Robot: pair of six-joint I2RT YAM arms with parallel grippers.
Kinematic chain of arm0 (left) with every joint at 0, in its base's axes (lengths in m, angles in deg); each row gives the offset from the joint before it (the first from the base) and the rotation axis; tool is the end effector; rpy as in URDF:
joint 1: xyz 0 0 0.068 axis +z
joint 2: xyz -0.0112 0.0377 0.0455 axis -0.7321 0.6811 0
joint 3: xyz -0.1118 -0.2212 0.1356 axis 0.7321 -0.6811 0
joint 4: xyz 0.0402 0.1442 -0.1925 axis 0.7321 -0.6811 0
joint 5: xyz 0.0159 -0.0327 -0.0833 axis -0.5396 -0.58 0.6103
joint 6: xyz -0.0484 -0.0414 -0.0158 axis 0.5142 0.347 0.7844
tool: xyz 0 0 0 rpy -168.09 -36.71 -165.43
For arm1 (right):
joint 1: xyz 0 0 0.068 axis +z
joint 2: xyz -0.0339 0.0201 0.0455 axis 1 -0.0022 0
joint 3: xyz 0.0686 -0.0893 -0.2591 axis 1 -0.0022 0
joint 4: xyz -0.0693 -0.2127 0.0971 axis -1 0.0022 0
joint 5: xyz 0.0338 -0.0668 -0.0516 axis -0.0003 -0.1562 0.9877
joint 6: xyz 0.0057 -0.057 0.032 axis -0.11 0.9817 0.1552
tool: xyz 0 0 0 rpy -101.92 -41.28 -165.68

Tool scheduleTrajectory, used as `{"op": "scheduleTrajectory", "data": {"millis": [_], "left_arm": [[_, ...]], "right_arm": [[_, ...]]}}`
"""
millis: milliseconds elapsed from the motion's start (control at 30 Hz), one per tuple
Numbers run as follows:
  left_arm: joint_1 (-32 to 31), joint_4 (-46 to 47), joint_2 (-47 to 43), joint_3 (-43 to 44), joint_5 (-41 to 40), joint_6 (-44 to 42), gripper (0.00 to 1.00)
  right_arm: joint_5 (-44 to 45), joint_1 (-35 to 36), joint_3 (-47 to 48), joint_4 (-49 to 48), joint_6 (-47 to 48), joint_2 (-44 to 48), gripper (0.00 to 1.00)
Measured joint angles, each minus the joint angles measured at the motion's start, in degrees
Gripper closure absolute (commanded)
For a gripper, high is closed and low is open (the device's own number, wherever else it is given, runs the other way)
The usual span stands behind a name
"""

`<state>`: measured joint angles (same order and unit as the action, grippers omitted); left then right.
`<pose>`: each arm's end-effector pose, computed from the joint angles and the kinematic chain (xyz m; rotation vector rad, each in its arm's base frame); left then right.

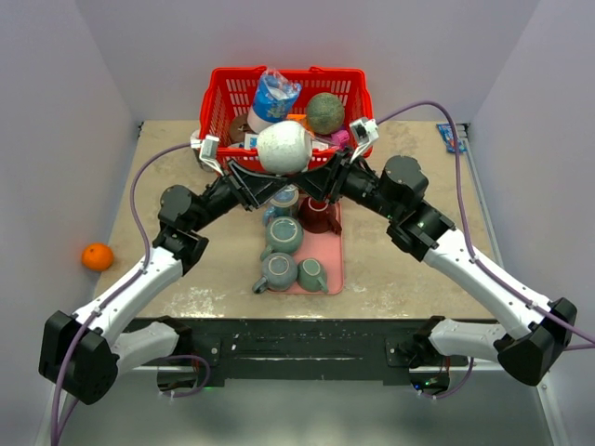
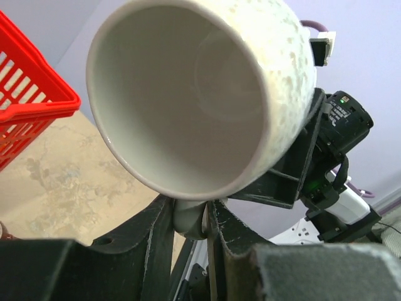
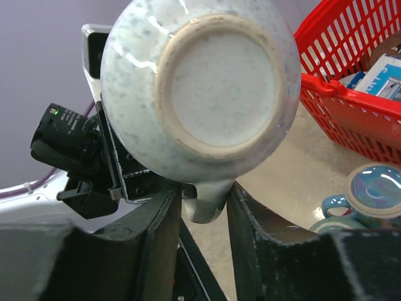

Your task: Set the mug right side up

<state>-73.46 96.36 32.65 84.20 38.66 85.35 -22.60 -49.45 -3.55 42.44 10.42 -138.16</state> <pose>0.2007 -0.1290 0.3816 0.1227 1.4420 -1.5882 0.1916 0.1821 0.4321 -0.3019 1.6035 1.2724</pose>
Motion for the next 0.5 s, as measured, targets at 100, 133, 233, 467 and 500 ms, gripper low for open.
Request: {"op": "scheduleTrajectory", "data": {"millis": [100,133,233,467,500], "left_arm": [[0.0,-1.1,-0.6,0.0,-1.1,-0.7,1.00],[0.0,-1.3,-0.8,0.0,-1.7,-0.7,1.00],[0.0,-1.9,-1.3,0.0,-2.4,-0.9,1.00],[0.0,-5.4,-2.3,0.0,-3.5,-2.4,1.00],[0.0,-5.9,-2.4,0.0,-3.8,-2.4,1.00]], "right_arm": [[0.2,0.0,-0.2,-0.2,-0.2,-0.1,0.37],[0.1,0.0,-0.3,-0.2,-0.2,-0.1,0.36],[0.2,0.0,-1.1,-0.3,-0.5,-0.1,0.32],[0.1,0.0,-2.3,-1.0,-1.1,-0.7,0.29],[0.1,0.0,-2.5,-1.4,-1.2,-0.9,0.30]]}}
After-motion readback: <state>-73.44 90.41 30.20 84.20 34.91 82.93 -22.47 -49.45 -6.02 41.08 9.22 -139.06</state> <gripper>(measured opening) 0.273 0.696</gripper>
